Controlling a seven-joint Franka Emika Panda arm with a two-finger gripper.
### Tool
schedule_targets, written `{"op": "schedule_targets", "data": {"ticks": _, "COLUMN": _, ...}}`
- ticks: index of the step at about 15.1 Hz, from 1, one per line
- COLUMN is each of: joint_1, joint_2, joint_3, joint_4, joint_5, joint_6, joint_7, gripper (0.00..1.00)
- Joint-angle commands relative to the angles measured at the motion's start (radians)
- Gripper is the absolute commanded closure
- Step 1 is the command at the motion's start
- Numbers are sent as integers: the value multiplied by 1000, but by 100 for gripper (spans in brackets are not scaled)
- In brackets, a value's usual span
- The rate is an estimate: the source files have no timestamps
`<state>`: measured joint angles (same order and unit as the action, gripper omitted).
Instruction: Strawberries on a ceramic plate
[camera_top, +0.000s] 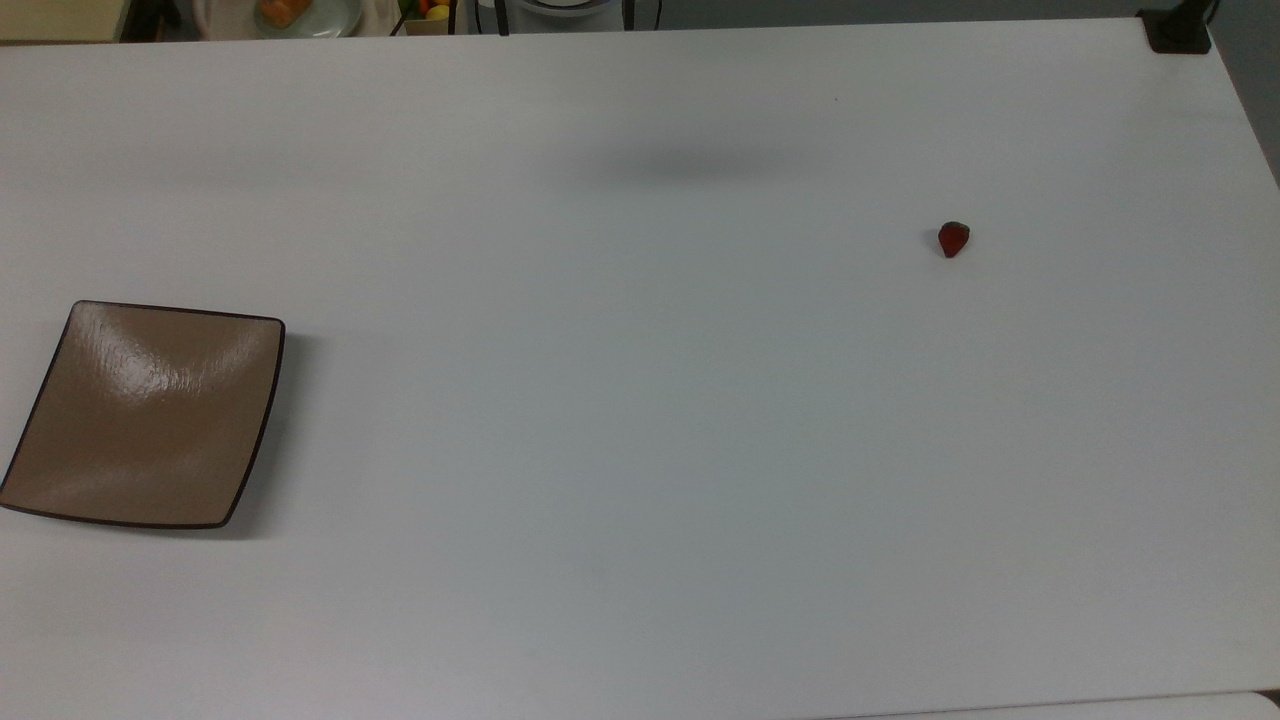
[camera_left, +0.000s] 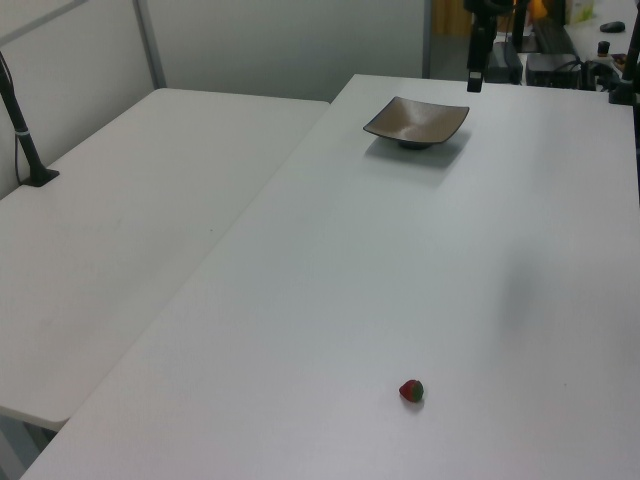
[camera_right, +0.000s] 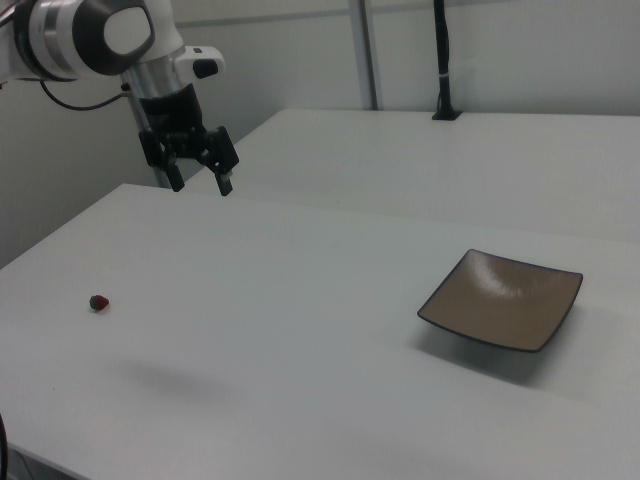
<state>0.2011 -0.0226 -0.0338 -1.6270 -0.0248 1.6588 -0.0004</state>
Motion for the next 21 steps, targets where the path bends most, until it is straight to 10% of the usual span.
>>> {"op": "schedule_targets", "data": {"ticks": 1, "joint_1": 14, "joint_2": -19, "joint_3": -15, "joint_4": -25, "joint_5": -7, "joint_6": 7, "joint_7": -33, "gripper": 0}}
{"op": "schedule_targets", "data": {"ticks": 21, "joint_1": 26, "joint_2": 4, "joint_3": 3, "joint_4": -48, "joint_5": -6, "joint_6": 7, "joint_7": -30, "gripper": 0}}
